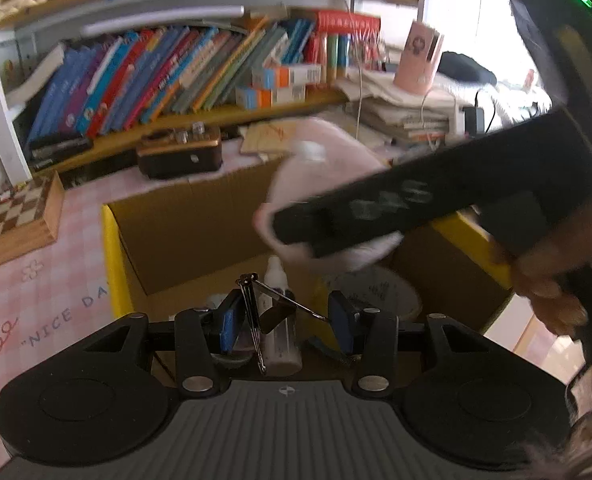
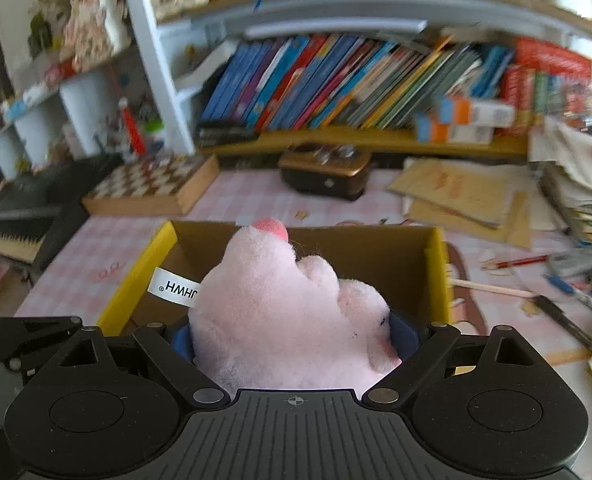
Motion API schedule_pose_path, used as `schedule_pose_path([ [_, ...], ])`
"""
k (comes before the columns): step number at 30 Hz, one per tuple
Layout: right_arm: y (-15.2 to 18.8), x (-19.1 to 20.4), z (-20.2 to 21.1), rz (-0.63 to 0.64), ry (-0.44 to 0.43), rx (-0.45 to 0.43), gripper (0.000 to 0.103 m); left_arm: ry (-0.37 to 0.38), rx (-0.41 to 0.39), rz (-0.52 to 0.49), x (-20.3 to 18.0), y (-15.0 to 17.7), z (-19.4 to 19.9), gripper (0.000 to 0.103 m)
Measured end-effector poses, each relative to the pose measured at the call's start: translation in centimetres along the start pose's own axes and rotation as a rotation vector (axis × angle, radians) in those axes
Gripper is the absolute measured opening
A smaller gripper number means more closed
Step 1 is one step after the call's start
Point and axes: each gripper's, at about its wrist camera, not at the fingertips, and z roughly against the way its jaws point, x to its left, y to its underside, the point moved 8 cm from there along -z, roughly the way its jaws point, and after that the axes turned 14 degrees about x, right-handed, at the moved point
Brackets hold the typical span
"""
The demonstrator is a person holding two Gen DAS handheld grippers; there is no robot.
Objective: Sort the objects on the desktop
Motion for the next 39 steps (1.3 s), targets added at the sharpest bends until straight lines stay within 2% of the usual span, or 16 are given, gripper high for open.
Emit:
schedule_pose_path([
  [8, -1.3, 1.1, -4.5, 0.056, -0.008, 0.15, 0.093, -0.02, 0.091, 0.012, 0.2, 0.5, -1.9, 0.043],
  [13, -1.4, 0.6, -5.9, 0.036, -0.016, 0.202, 0.095, -0.031, 0.094, 0.025, 0.2, 0.4, -2.0, 0.047],
  [16, -1.5, 0.9, -6.3, 0.048, -0.019, 0.215, 0.098, -0.014, 0.076, 0.024, -0.3, 0.2, -1.8, 0.063],
  [18, -1.6, 1.1, -6.4, 0.059, -0.023, 0.211, 0.099, -0.029, 0.058, 0.013, -0.6, 0.0, -1.5, 0.083],
  [19, -1.6, 1.3, -6.3, 0.067, -0.029, 0.209, 0.099, -0.048, 0.051, 0.011, -0.7, 0.0, -1.4, 0.087],
  [25, -1.9, 1.4, -4.9, 0.033, -0.048, 0.153, 0.1, -0.084, -0.034, 0.064, 0.2, 0.0, 0.8, 0.089],
  [29, -2.6, 1.8, -2.1, 0.049, -0.066, 0.042, 0.1, -0.109, -0.11, 0.114, 1.3, 0.2, 3.4, 0.096],
  [34, -3.2, 1.5, 1.8, 0.013, -0.049, -0.096, 0.1, -0.138, -0.182, 0.174, 2.9, 1.3, 6.8, 0.101],
  [39, -1.9, 1.9, 5.6, -0.028, -0.035, -0.223, 0.1, -0.156, -0.249, 0.234, 4.9, 3.6, 10.4, 0.103],
])
